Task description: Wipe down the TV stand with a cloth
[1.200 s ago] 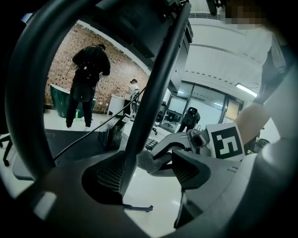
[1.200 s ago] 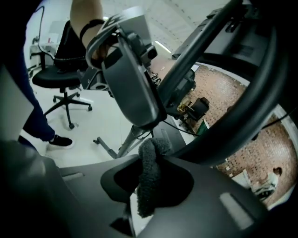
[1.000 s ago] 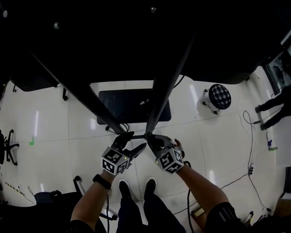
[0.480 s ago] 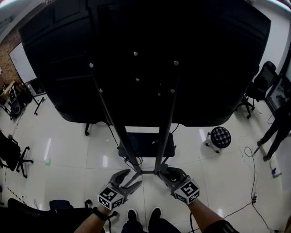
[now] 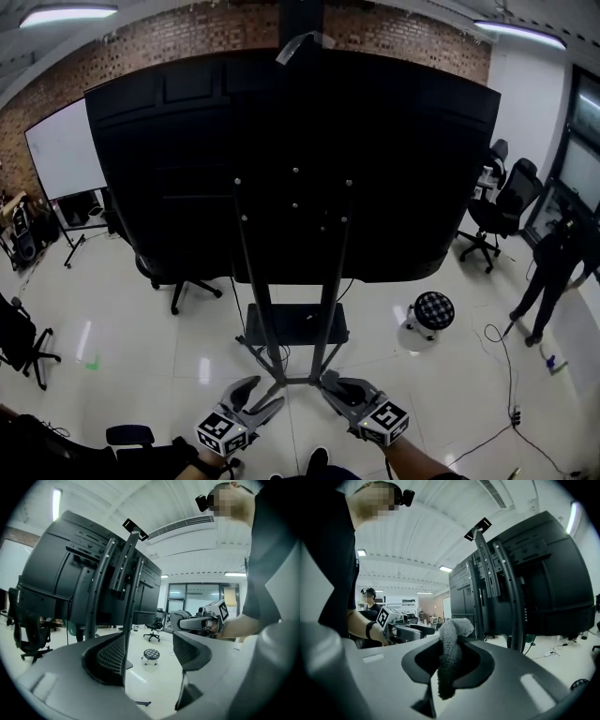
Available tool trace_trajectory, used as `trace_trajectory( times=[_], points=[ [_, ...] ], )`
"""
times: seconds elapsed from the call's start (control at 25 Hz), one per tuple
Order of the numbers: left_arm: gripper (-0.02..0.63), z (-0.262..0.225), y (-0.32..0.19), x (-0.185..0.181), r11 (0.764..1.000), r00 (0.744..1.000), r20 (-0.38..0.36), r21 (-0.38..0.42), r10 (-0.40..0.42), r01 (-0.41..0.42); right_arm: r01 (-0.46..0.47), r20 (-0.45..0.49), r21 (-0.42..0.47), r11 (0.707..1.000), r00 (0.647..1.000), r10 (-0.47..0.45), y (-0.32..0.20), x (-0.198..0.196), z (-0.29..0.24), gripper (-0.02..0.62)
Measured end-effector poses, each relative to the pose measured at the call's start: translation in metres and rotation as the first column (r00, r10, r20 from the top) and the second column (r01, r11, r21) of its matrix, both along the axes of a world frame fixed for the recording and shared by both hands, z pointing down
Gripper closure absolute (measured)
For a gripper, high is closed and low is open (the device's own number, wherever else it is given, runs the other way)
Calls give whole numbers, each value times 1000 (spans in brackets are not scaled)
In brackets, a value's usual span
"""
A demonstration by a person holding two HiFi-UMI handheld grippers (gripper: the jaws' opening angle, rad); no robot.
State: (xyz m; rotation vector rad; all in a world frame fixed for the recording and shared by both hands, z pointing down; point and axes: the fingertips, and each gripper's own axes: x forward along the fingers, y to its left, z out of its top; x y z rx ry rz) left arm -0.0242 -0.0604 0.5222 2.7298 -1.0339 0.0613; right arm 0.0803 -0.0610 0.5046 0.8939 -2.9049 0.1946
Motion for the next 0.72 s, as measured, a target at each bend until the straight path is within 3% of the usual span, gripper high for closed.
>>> trace_trajectory(
  times=[0.36,0.64,0.72],
  points=[
    [265,-15,91,-38,999,999,-15,29,35,-34,-66,11,49,997,998,66,90,-38,-24,538],
    [267,-23,147,-54,995,995,-33,48,91,-90,-171,41,27,985,985,170,141,-48,-27,538],
    [267,-23,155,-57,994,994,-32,45,100,-99,-160,38,28,987,987,159,155,-58,-24,538]
  ],
)
